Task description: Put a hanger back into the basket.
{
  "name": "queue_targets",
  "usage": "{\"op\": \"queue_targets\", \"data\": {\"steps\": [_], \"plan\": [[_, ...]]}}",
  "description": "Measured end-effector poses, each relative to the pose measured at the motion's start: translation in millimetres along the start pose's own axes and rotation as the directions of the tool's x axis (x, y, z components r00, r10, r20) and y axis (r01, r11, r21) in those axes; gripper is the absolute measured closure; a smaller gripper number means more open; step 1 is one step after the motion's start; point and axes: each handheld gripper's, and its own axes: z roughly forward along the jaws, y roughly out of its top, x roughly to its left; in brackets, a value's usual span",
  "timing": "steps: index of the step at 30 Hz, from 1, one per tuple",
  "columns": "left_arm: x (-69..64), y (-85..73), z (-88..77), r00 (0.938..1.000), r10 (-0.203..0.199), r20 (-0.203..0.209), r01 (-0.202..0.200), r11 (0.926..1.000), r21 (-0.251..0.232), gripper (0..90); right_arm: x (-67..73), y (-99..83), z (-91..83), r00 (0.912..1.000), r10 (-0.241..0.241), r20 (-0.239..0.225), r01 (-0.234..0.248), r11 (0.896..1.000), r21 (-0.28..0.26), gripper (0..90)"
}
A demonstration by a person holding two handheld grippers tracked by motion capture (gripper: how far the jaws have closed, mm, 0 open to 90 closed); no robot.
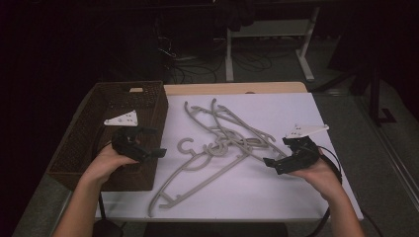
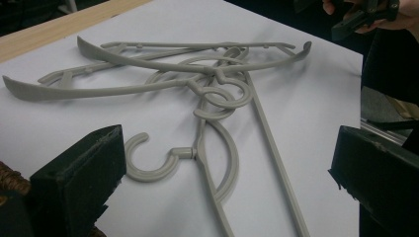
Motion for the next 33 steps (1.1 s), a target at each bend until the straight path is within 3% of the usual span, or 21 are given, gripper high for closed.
{"op": "queue_targets", "data": {"steps": [3,15,22,30,33], "plan": [[-2.3,2.8,0.3,0.9999,0.012,0.003,-0.012,0.9999,0.002,0.2,1.9,-0.7,0.9,1.0,-0.007,-0.006,0.007,1.0,0.008,0.0],[-4.2,19.5,11.5,0.9995,-0.001,0.031,0.002,0.9997,-0.025,0.2,-2.3,2.0,5.4,0.9999,0.002,-0.011,-0.001,1.0,0.015,0.0],[-15.1,30.1,24.8,0.9988,0.015,0.046,-0.013,0.9992,-0.037,0.2,-3.4,12.3,14.5,0.9994,-0.018,-0.03,0.018,0.999,0.031,1.8],[-19.5,29.6,32.7,0.9981,0.021,0.058,-0.018,0.9986,-0.049,0.2,1.3,27.6,33.9,0.9949,-0.011,-0.1,0.017,0.998,0.055,16.8],[-20.0,28.9,33.2,0.9983,0.02,0.056,-0.018,0.9988,-0.046,0.2,1.7,33.6,50.1,0.9916,-0.002,-0.129,0.013,0.996,0.088,27.8]]}}
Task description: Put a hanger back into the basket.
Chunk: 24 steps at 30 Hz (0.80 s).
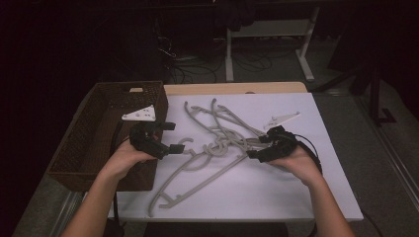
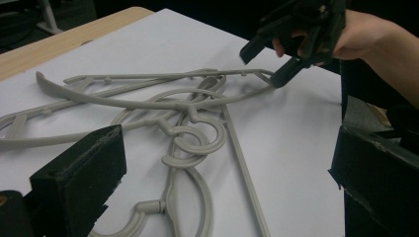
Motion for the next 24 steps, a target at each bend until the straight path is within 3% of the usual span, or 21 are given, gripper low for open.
{"op": "queue_targets", "data": {"steps": [6,16,18,24], "plan": [[-3.0,-0.2,0.1,1.0,0.006,0.006,-0.006,1.0,0.001,0.2,-4.5,7.5,24.4,1.0,0.003,-0.007,-0.002,0.998,0.07,45.1],[-6.5,-0.6,-1.0,0.9999,0.015,0.007,-0.015,0.9999,0.004,0.2,-9.1,-3.4,46.6,0.9998,-0.015,0.014,0.012,0.982,0.19,69.9],[-8.0,-0.3,-1.1,0.9998,0.018,0.004,-0.018,0.9998,0.005,0.2,-10.6,-5.3,47.4,0.9997,-0.023,0.011,0.02,0.982,0.186,78.2],[-11.7,1.0,-1.2,0.9996,0.027,0.011,-0.027,0.9996,0.002,0.2,-10.9,-10.4,42.0,0.9983,-0.056,0.014,0.052,0.983,0.176,80.6]]}}
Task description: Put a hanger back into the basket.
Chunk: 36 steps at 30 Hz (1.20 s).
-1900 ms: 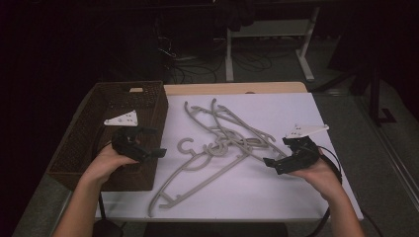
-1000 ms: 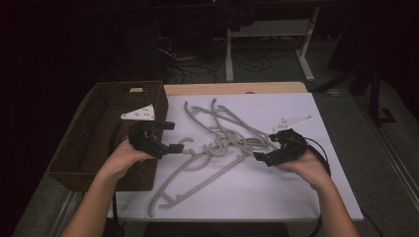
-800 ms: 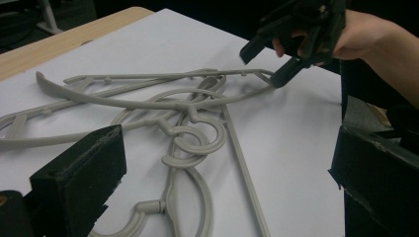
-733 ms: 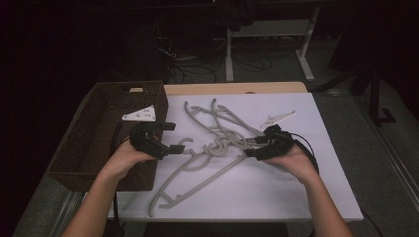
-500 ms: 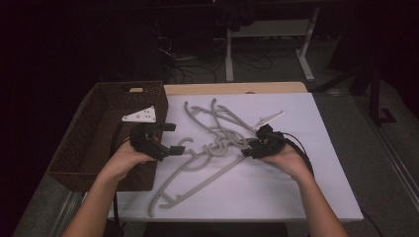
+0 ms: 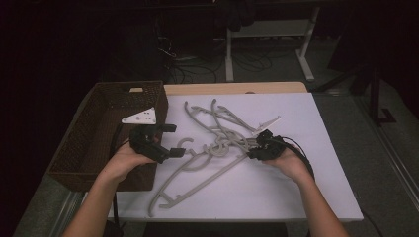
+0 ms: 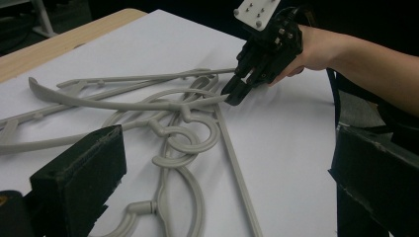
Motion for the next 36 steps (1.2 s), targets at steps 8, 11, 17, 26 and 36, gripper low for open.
{"op": "queue_targets", "data": {"steps": [8,11,17,26,36], "plan": [[-3.7,1.5,0.7,0.9999,0.013,0.003,-0.013,0.9999,0.004,0.2,8.0,-10.7,-15.1,0.9995,-0.031,0.002,0.031,0.999,-0.044,81.3],[-4.6,2.0,0.9,0.9998,0.018,0.005,-0.018,0.9998,0.006,0.2,14.2,-11.3,-19.8,0.9985,-0.055,-0.001,0.055,0.997,-0.058,81.3],[-6.3,2.2,0.9,0.9997,0.022,0.005,-0.022,0.9997,0.01,0.2,29.9,-10.3,-25.9,0.9922,-0.12,-0.034,0.116,0.989,-0.094,81.3],[-9.6,2.4,2.6,0.9995,0.028,0.01,-0.028,0.9995,0.015,0.2,47.3,-15.1,-16.5,0.9555,-0.247,-0.161,0.243,0.969,-0.047,80.9],[-11.2,1.5,4.8,0.9994,0.032,0.015,-0.033,0.9992,0.024,0.2,40.4,-23.6,-4.4,0.9579,-0.201,-0.205,0.209,0.978,0.02,62.4]]}}
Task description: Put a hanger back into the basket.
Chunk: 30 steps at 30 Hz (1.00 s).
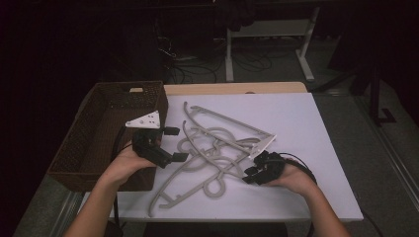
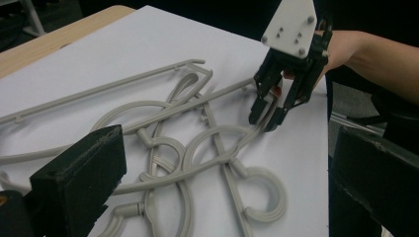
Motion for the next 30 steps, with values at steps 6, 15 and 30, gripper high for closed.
{"op": "queue_targets", "data": {"steps": [6,15,30], "plan": [[-1.0,-0.6,0.7,1.0,-0.002,0.0,0.002,1.0,0.003,0.2,-3.1,-17.0,-31.0,0.9862,0.148,0.076,-0.141,0.986,-0.084,75.0],[-4.0,-0.6,3.9,1.0,0.003,0.006,-0.003,1.0,0.009,0.2,-1.1,-57.0,-61.0,0.9316,0.298,0.207,-0.279,0.953,-0.116,88.9],[-5.3,-1.5,6.1,1.0,0.003,0.01,-0.003,0.9999,0.015,0.2,-9.5,-70.6,-48.8,0.8956,0.331,0.297,-0.349,0.937,0.007,89.2]]}}
